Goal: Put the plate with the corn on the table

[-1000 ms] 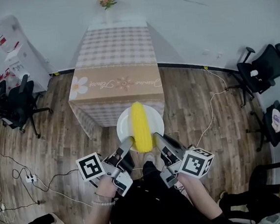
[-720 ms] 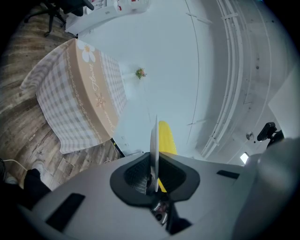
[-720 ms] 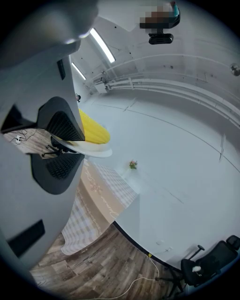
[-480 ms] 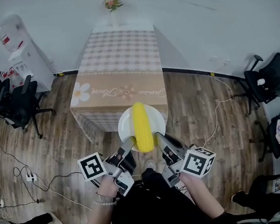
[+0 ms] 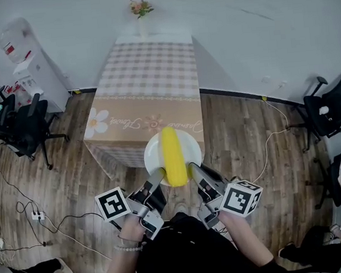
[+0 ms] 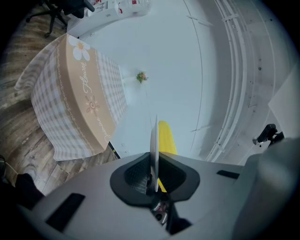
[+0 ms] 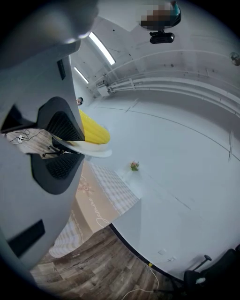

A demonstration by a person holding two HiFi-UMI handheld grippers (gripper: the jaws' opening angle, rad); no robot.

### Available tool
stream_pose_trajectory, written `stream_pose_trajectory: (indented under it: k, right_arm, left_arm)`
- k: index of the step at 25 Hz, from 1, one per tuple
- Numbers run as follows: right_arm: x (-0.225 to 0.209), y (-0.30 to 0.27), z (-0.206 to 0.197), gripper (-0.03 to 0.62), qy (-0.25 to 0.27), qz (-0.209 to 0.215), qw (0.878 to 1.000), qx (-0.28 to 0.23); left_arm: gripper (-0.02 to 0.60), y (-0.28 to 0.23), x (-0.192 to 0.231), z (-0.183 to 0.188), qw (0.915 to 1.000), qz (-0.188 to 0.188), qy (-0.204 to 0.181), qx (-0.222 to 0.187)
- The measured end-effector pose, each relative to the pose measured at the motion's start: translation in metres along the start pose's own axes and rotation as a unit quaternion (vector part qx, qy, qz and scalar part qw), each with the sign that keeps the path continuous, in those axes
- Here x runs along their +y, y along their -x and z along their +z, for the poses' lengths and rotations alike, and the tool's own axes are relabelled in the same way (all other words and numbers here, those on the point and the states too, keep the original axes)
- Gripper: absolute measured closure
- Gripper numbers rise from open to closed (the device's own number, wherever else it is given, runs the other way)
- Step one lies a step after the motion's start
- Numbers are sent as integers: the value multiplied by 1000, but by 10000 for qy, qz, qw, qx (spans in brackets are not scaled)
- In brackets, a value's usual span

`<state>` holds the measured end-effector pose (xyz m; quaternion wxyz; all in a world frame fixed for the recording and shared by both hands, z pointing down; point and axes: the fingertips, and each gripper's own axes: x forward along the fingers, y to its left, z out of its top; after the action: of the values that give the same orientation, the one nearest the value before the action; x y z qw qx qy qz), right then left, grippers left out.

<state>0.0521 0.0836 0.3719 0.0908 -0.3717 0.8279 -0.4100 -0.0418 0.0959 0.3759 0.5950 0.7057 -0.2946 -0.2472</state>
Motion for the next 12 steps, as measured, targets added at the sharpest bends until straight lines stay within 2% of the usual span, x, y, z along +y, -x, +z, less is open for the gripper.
stream_pose_trajectory:
  k: [12]
  right_arm:
    - [-25, -17, 38, 484, 114, 243, 9994, 223]
  left_arm:
    - [546, -41, 2, 13, 9995, 21, 16, -302]
